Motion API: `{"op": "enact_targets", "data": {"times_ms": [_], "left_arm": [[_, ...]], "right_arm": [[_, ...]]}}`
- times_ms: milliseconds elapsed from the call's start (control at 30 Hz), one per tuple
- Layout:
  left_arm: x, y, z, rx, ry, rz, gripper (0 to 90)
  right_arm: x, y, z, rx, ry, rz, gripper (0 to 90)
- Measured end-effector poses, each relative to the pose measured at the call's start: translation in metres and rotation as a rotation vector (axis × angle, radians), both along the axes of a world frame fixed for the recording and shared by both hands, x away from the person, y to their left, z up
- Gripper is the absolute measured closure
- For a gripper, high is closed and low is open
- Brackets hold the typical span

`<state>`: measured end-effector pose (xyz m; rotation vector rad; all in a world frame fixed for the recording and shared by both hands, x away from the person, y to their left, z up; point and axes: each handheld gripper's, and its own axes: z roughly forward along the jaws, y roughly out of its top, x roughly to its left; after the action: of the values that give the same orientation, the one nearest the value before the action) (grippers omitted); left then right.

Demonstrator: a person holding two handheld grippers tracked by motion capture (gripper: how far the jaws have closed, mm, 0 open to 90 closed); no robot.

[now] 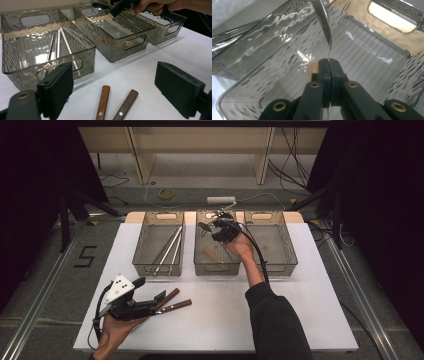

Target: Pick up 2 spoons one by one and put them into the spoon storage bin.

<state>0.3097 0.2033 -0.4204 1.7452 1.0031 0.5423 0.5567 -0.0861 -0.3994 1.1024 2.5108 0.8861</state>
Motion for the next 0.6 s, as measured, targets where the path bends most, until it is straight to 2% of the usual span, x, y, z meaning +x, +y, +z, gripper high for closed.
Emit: {"op": "enact_targets", "data": {"times_ms": [367,467,533,600], "left_arm": [[0.000,-0.001,0.000,0.006,0.001,-0.002,15.0],[0.000,0.000,-0.001,0.010,0.004,-0.002,15.0],[0.001,-0.001,-0.001,0.006,0.008,-0.002,15.0],[0.002,-0.001,-0.001,0.013,0.013,-0.005,15.0]], "right_arm": [[-0.001,0.003,-0.009,-0.012,0.029,0.002,88.7],[-0.002,0.002,-0.012,0.000,0.045,-0.001,84.8],[-0.002,0.001,-0.012,-0.009,0.050,-0.006,83.1],[-0.001,0.000,-0.011,0.007,0.053,-0.014,76.7]]}}
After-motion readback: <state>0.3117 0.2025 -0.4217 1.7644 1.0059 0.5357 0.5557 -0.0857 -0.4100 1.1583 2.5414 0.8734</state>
